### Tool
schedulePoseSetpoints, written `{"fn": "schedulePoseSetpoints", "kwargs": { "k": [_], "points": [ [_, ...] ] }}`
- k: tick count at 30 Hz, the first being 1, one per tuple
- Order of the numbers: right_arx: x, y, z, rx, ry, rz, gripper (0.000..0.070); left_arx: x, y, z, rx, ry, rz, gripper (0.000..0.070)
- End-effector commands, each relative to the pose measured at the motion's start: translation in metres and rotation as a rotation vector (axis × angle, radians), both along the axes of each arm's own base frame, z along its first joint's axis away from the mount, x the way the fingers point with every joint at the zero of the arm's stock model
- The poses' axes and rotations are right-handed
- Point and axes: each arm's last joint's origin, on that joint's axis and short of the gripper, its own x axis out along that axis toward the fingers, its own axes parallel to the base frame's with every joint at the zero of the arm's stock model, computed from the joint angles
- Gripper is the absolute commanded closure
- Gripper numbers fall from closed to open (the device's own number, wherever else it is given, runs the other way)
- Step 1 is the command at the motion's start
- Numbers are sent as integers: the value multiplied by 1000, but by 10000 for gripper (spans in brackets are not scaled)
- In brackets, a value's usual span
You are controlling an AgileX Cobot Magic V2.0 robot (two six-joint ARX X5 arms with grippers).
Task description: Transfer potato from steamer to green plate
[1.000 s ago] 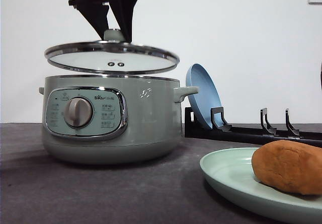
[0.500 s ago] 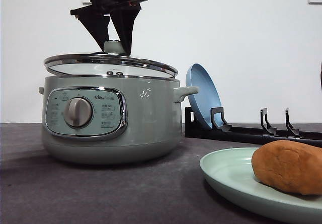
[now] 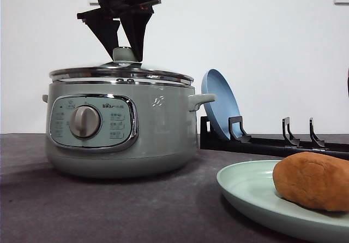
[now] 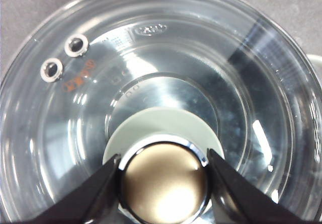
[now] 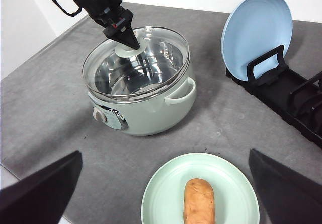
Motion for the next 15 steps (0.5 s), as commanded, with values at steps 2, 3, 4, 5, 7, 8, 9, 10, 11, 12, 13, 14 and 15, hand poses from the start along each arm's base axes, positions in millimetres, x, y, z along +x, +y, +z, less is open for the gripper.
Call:
{"fn": "schedulePoseSetpoints", "kwargs": {
  "k": [2, 3, 4, 5, 7, 8, 9, 10, 11, 12, 13, 14, 15],
  "points": [
    [0, 0, 4, 16, -8, -2, 6, 7, -7, -1, -9, -22, -7, 700],
    [0, 0, 4, 16, -8, -2, 6, 7, -7, -2, -6, -16, -5, 700],
    [0, 0, 4, 16, -8, -2, 6, 6, -7, -3, -3, -9, -4, 700],
    [0, 0, 4, 16, -8, -2, 6, 6, -7, -4, -1, -3, -4, 700],
    [0, 0, 4, 16, -8, -3, 6, 6, -7, -5, 1, 1, -5, 700],
    [0, 0, 4, 15, -9, -5, 6, 6, -8, -5, 2, 2, -6, 700],
    [0, 0, 4, 15, -9, -6, 6, 5, -8, -5, 3, 4, -6, 700],
    [0, 0, 4, 15, -9, -6, 6, 5, -8, -6, 5, 7, -6, 700],
    [0, 0, 4, 15, -9, -6, 6, 5, -8, -6, 7, 12, -7, 700],
    [0, 0, 4, 15, -9, -6, 6, 4, -8, -6, 10, 16, -8, 700],
    [0, 0, 4, 15, -9, -7, 6, 4, -8, -6, 11, 18, -9, 700],
    [0, 0, 4, 15, -9, -7, 6, 4, -8, -6, 11, 18, -9, 700],
    [0, 0, 5, 15, -10, -8, 6, 4, -8, -6, 11, 18, -9, 700]
  ]
}}
